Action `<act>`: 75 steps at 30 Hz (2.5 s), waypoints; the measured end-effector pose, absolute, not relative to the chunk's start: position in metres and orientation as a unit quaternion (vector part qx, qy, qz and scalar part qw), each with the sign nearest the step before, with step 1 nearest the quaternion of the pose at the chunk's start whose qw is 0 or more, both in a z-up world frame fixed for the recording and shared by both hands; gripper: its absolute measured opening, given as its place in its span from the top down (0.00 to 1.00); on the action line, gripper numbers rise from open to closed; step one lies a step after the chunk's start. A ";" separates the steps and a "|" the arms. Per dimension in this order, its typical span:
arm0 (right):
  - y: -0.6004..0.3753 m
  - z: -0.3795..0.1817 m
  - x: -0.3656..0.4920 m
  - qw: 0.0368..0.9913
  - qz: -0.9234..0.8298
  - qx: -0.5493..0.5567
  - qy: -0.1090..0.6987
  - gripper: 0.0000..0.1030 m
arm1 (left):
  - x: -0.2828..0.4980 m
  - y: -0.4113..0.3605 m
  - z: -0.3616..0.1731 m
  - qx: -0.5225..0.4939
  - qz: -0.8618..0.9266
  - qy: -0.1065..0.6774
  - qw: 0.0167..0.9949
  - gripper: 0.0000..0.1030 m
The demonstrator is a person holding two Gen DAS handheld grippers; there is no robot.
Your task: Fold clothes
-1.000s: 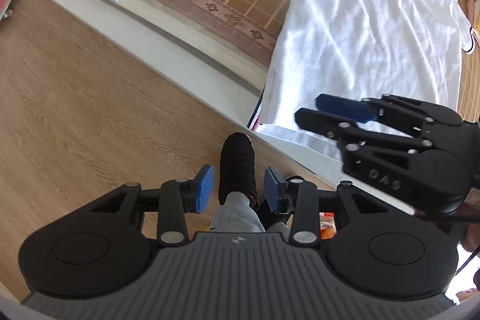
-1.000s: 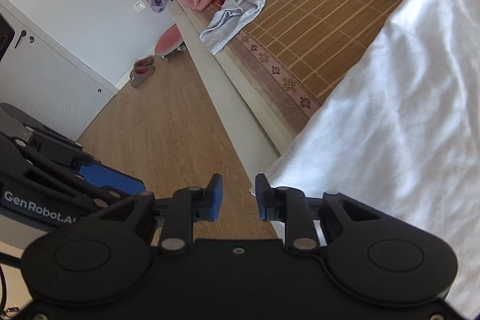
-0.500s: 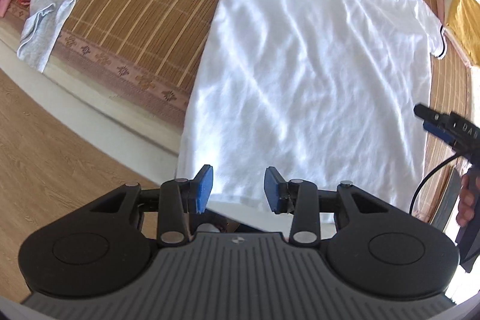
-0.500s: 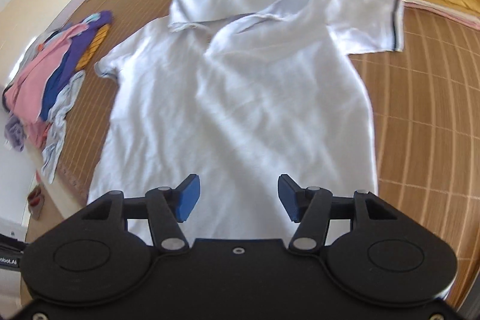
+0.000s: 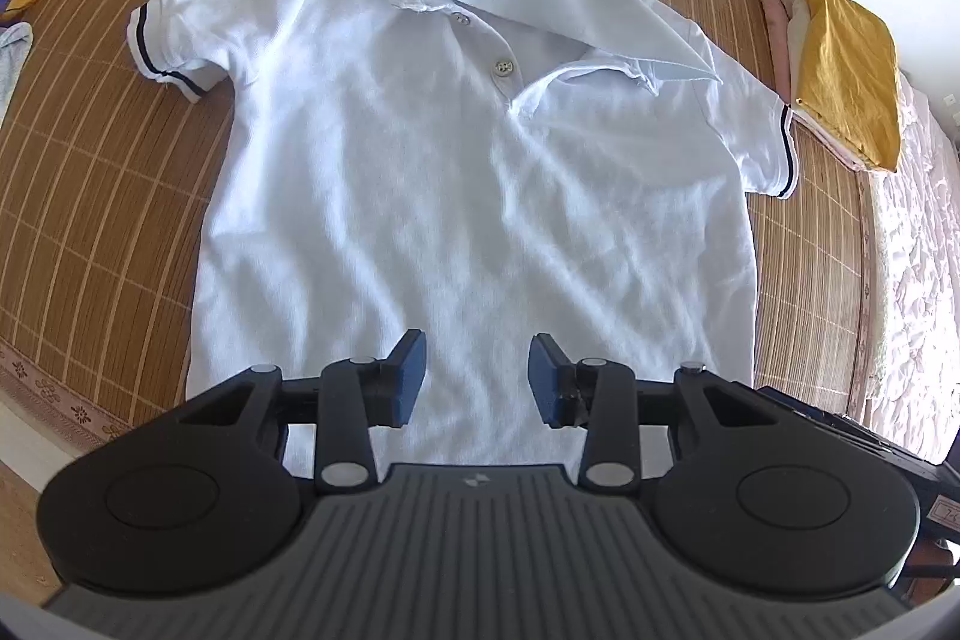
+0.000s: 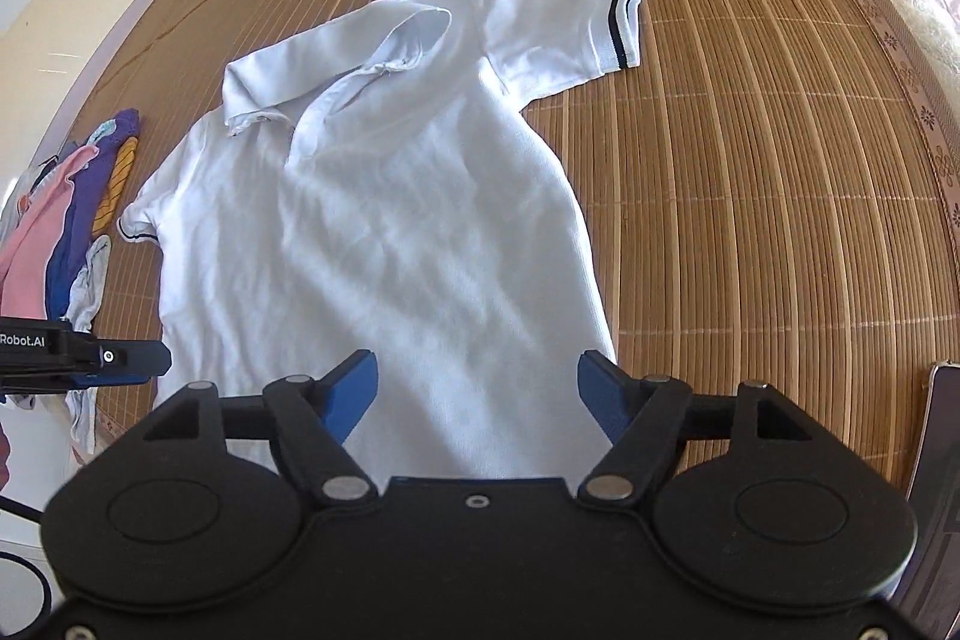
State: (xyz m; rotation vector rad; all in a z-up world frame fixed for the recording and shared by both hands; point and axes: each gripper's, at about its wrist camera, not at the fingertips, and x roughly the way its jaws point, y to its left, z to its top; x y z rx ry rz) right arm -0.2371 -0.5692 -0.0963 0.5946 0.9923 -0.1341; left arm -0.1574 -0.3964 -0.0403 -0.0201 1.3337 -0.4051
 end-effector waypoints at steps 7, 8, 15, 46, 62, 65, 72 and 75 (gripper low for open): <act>-0.571 -0.096 -0.215 0.823 -0.050 0.307 0.475 0.24 | -0.100 -0.428 -0.034 0.003 -0.202 0.597 0.776 0.56; -0.571 -0.095 -0.211 0.824 -0.052 0.305 0.474 0.23 | -0.090 -0.435 -0.035 0.007 -0.203 0.595 0.777 0.51; -0.572 -0.089 -0.188 0.847 -0.083 0.290 0.437 0.22 | -0.026 -0.483 -0.056 0.050 -0.228 0.583 0.778 0.50; -0.567 -0.081 -0.032 0.901 0.042 0.051 0.428 0.45 | 0.048 -0.473 -0.082 0.001 -0.358 0.594 0.721 0.43; -0.609 -0.059 0.027 0.917 0.046 0.039 0.393 0.70 | 0.137 -0.512 -0.055 0.134 -0.339 0.443 0.819 0.43; -0.601 -0.054 0.015 0.919 0.071 0.032 0.386 0.55 | 0.146 -0.505 -0.045 0.142 -0.333 0.432 0.826 0.42; -0.574 -0.028 -0.001 0.933 0.098 0.036 0.345 0.52 | 0.123 -0.483 -0.036 0.103 -0.362 0.467 0.800 0.42; -0.576 -0.012 -0.003 0.943 0.074 0.055 0.320 0.45 | 0.094 -0.488 -0.047 0.121 -0.387 0.484 0.776 0.42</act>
